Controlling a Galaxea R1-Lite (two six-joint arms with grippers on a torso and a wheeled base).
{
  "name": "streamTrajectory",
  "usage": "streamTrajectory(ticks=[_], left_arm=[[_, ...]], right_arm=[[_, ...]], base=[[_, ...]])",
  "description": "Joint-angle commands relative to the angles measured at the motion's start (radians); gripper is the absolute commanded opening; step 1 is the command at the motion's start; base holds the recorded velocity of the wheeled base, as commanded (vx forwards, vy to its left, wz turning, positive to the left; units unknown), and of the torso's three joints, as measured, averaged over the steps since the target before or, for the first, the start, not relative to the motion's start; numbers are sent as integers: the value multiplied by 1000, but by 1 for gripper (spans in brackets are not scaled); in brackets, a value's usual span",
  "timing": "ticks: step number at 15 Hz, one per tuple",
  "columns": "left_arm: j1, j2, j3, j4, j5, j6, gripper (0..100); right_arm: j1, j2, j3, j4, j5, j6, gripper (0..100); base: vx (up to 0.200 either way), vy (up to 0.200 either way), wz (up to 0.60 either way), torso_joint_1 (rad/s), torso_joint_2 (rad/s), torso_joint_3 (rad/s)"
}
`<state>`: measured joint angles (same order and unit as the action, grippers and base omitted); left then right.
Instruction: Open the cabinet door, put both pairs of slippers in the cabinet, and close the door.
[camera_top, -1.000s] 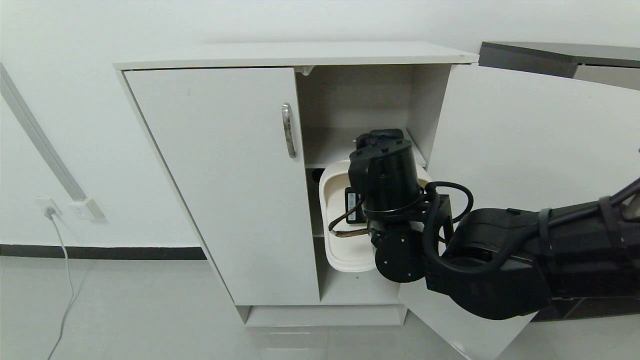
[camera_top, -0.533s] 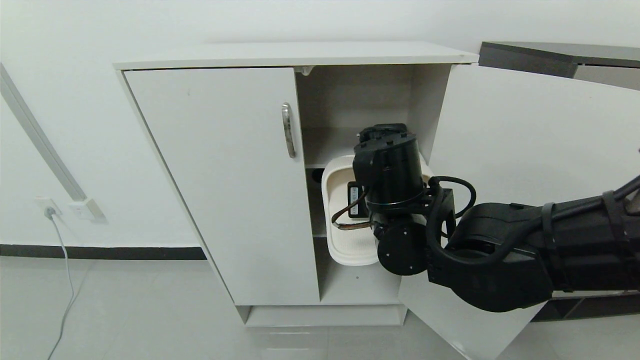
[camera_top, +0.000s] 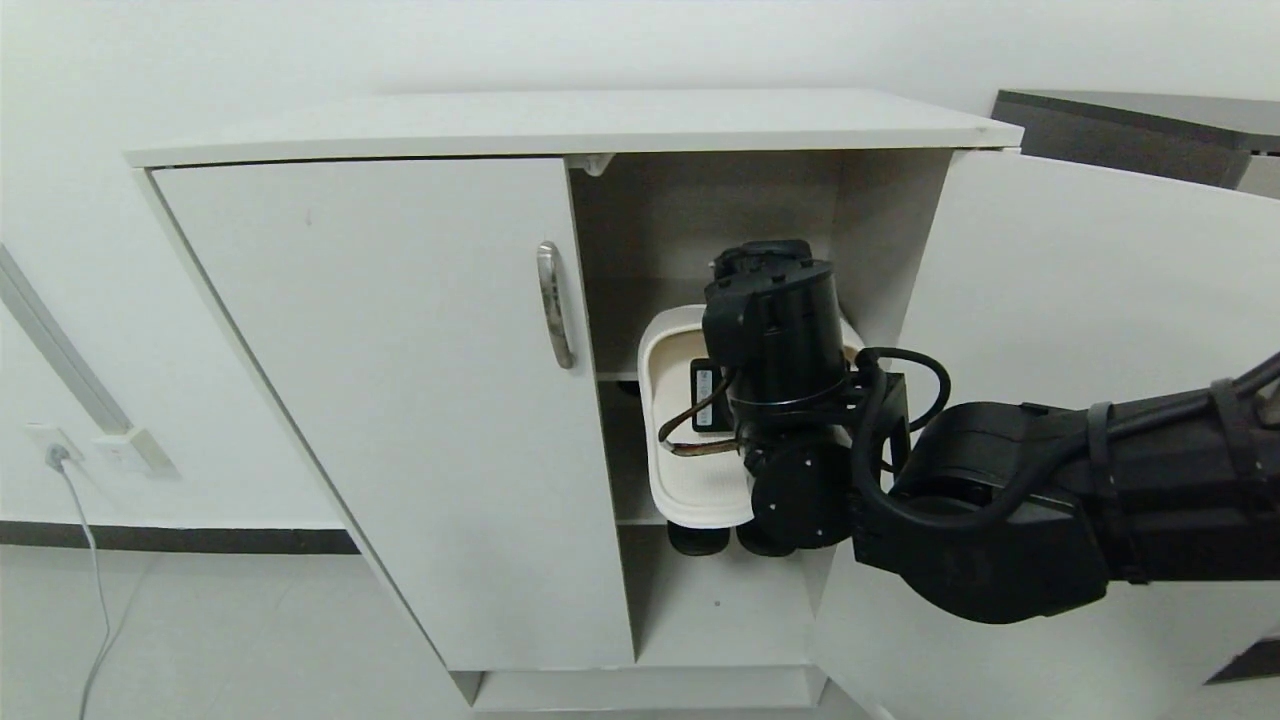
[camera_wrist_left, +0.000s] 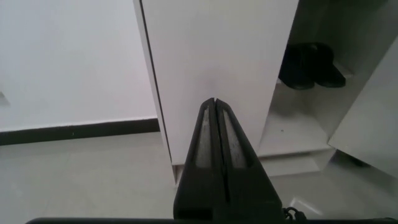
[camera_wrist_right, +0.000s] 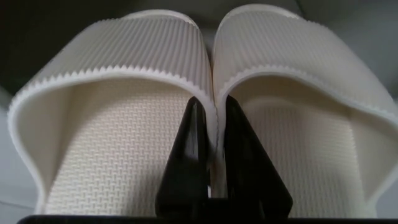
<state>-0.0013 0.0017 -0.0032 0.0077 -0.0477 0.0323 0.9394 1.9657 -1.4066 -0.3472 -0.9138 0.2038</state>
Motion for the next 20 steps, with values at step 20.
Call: streamTrajectory(ticks=[20], left_arm=[[0,1,0,0,0,-5,0]], right_arm=[[-151,240,-407,149,136,-15,0]], base=[[30,0,0,0,0,0]])
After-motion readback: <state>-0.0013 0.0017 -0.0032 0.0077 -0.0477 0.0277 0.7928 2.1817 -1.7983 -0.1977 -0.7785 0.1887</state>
